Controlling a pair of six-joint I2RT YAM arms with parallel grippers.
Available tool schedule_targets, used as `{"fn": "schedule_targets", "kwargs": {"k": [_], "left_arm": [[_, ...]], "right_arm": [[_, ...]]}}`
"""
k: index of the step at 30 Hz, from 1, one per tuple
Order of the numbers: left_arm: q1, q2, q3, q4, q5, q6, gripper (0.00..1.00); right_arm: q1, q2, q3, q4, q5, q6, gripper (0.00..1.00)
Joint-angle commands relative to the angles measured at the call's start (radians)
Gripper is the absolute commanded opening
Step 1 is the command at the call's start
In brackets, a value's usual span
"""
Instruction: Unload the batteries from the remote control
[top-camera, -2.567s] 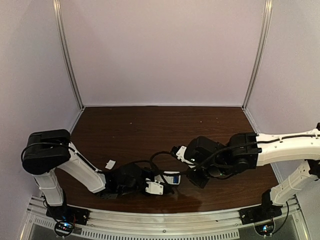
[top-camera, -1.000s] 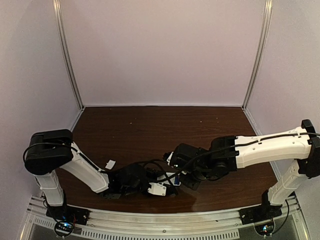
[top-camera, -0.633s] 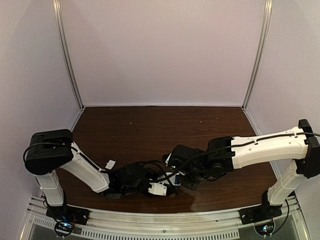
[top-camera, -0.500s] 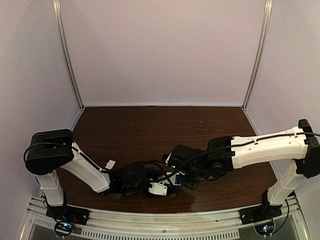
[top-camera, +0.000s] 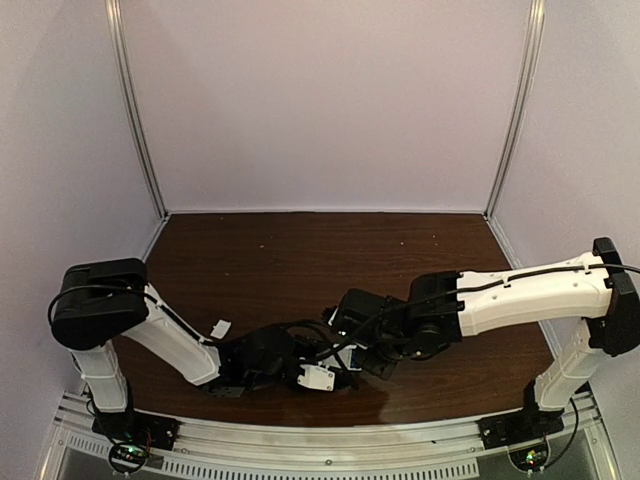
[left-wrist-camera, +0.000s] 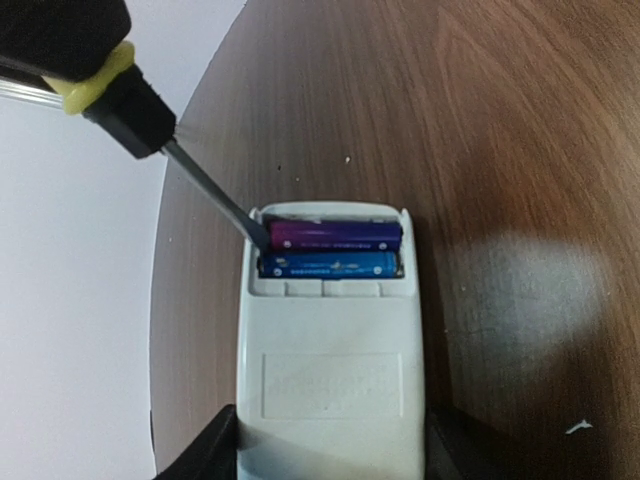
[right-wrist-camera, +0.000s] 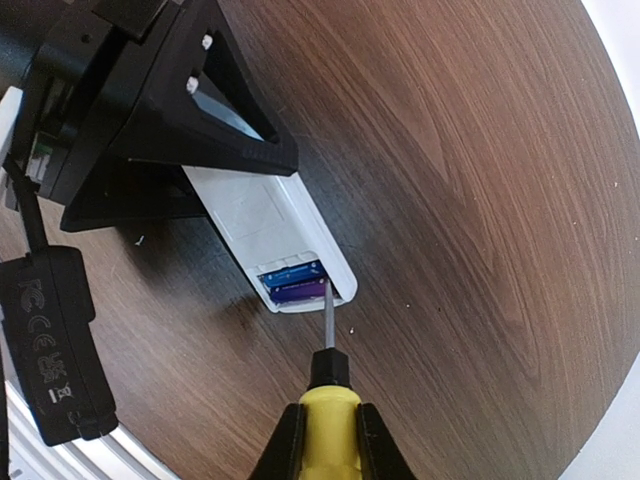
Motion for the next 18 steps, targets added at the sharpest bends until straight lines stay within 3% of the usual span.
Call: {"fn": "schedule_targets", "kwargs": {"k": [1, 18], "left_arm": [[-0.005, 0.024, 0.016, 0.000, -0.002, -0.009, 0.00], [-0.004, 0.036, 0.026, -0.009, -0.013, -0.008, 0.00]], "right_arm": [[-0.005, 0.018, 0.027, -0.037, 0.039, -0.002, 0.00], [-0.006, 0.029, 0.044, -0.071, 0.039, 0.004, 0.00]]}}
